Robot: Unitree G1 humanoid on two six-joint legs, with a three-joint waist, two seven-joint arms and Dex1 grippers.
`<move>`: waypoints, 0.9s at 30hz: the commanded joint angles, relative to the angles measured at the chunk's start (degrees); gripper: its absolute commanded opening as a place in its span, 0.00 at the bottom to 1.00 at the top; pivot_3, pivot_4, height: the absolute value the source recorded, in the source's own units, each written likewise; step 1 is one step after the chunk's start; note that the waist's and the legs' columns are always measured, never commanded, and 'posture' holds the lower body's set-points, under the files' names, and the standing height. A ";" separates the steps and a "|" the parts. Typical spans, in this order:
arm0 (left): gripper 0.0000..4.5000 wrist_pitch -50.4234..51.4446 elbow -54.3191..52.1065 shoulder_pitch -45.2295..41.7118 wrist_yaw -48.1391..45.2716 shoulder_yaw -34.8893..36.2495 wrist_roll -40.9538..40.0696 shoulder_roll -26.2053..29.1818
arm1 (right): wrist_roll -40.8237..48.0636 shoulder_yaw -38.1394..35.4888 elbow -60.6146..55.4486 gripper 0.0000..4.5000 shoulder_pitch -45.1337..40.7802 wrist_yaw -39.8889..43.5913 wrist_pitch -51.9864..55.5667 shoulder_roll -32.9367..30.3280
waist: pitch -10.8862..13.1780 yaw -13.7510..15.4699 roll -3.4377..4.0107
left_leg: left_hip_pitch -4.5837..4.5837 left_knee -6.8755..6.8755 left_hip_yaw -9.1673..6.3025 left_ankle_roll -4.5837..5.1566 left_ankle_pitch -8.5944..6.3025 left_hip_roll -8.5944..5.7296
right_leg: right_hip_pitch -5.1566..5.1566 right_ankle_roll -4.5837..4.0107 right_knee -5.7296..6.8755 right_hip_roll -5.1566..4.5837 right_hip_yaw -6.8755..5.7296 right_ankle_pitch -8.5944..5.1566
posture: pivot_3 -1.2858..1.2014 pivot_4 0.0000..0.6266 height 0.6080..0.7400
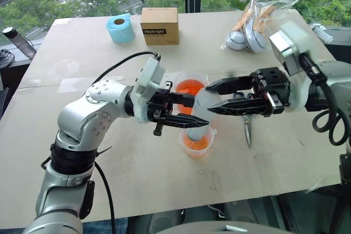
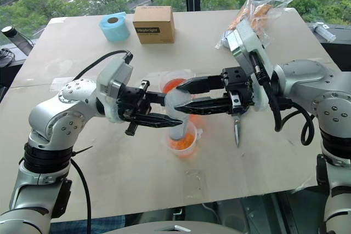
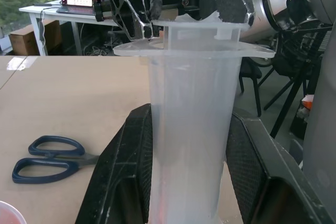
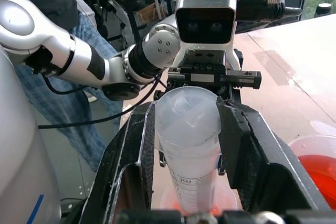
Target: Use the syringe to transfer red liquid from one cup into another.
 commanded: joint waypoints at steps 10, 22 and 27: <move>0.34 -1.38 -0.43 -1.43 0.31 2.75 -2.06 -0.98 | 7.07 -3.06 3.93 0.70 -1.47 -5.22 3.30 3.37 | 0.00 0.03 0.00 | 0.00 0.00 0.00 0.00 0.00 0.00 | 0.00 0.00 0.01 -0.03 -0.01 0.00 | 0.52 0.24 1.00; 0.34 1.78 0.25 -5.22 6.07 8.50 -5.75 0.97 | 13.87 -13.41 10.25 0.99 0.61 -8.65 2.29 -0.43 | 0.00 0.01 0.00 | 0.00 0.00 0.00 0.00 0.00 -0.01 | 0.01 0.00 -0.01 -0.13 -0.02 0.00 | 0.52 0.24 1.00; 0.34 12.84 4.90 -7.42 15.09 17.15 -5.76 13.97 | 10.33 -18.43 11.52 0.99 10.07 -7.63 3.19 -6.66 | 0.03 -0.07 -0.05 | -0.03 -0.01 -0.02 0.00 0.00 0.00 | 0.00 0.00 -0.01 -0.13 -0.04 0.00 | 0.52 0.24 1.00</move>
